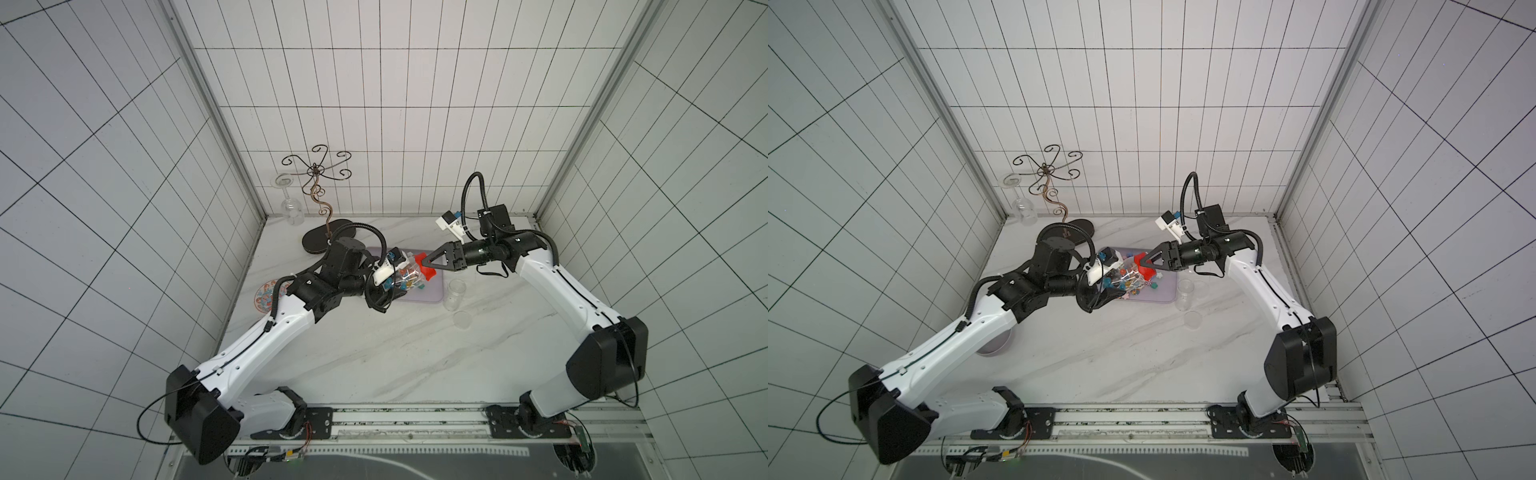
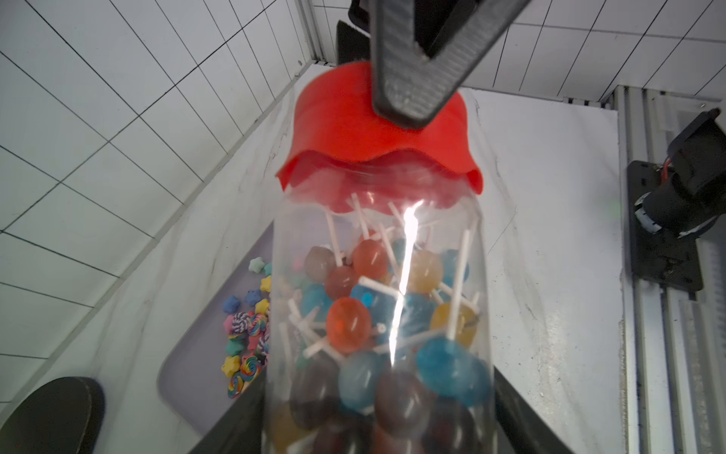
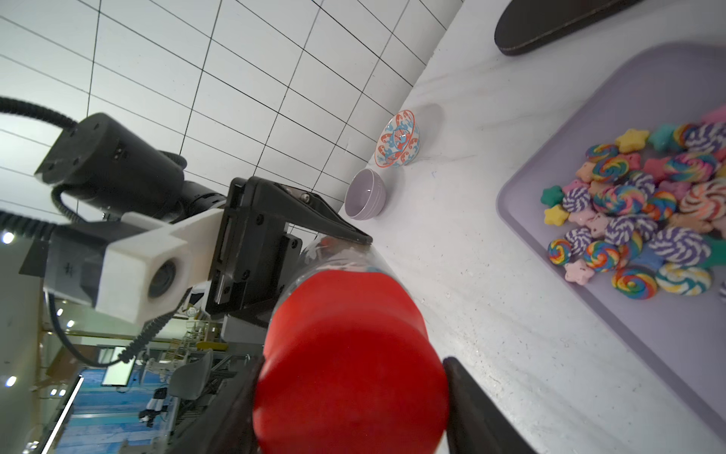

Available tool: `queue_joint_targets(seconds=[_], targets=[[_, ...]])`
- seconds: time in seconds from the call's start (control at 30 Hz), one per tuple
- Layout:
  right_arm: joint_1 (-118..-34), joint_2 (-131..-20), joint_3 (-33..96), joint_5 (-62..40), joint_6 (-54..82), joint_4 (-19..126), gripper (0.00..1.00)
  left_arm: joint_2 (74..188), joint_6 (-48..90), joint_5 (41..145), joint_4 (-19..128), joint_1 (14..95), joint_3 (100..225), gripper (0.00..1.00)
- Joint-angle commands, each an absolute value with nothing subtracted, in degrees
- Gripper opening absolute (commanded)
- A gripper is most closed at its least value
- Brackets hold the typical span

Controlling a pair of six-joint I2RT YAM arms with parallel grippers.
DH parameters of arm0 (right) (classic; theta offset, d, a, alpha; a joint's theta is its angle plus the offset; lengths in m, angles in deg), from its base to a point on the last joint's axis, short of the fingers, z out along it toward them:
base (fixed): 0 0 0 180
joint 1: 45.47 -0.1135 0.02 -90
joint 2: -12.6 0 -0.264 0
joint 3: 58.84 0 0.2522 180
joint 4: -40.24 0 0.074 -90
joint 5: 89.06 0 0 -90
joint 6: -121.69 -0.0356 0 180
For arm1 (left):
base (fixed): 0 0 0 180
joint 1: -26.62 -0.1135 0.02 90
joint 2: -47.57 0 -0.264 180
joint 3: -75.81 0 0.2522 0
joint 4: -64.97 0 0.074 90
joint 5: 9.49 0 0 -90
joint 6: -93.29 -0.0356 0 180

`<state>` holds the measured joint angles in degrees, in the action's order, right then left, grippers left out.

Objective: Pour the candies out of the jar
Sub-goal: Unscrew the lid from the jar.

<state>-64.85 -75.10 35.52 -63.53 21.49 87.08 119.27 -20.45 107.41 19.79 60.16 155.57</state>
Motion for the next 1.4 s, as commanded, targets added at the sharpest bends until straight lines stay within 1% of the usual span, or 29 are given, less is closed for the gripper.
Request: queue_joint_targets(seconds=[0.0, 0.13, 0.33, 0.5, 0.6, 0.8, 1.0, 1.07, 1.13, 1.3, 1.37], targets=[[-64.26, -70.62, 29.43, -68.69, 27.44, 81.23, 0.57, 119.53, -16.50, 116.98, 27.67, 57.65, 159.70, 0.60], [-64.02, -67.29, 24.39, -73.11, 28.13, 72.72, 0.57, 121.18, -13.40, 124.39, 29.97, 55.10, 161.38, 0.60], [-63.89, -65.60, 20.83, -76.98, 35.64, 70.29, 0.56, 123.13, -8.85, 135.48, 34.00, 52.17, 162.85, 0.60], [-63.92, -64.36, 20.30, -78.72, 40.17, 69.83, 0.55, 123.15, -7.16, 140.62, 35.66, 50.37, 162.46, 0.61], [-63.93, -63.83, 20.67, -79.66, 40.39, 68.72, 0.55, 123.06, -7.16, 142.03, 35.65, 50.00, 161.54, 0.61], [-63.93, -63.28, 20.72, -81.89, 35.23, 62.87, 0.55, 122.64, -7.25, 141.95, 35.74, 49.83, 159.50, 0.61], [-63.93, -62.39, 17.00, -82.20, 22.07, 47.53, 0.55, 121.92, -7.33, 141.71, 36.09, 49.83, 158.65, 0.61], [-63.94, -62.20, 15.56, -81.99, 17.33, 42.09, 0.56, 121.77, -7.34, 141.71, 36.08, 49.76, 158.56, 0.61], [-63.86, -62.14, 14.70, -80.63, 14.07, 38.96, 0.64, 121.63, -7.25, 141.60, 36.26, 49.83, 158.41, 0.61], [-63.81, -62.49, 14.93, -77.46, 10.95, 39.11, 0.79, 121.28, -7.25, 140.63, 36.36, 49.82, 157.87, 0.58], [-63.69, -62.55, 15.13, -76.90, 9.72, 39.14, 0.82, 121.04, -7.31, 140.07, 36.38, 49.78, 157.47, 0.58]])
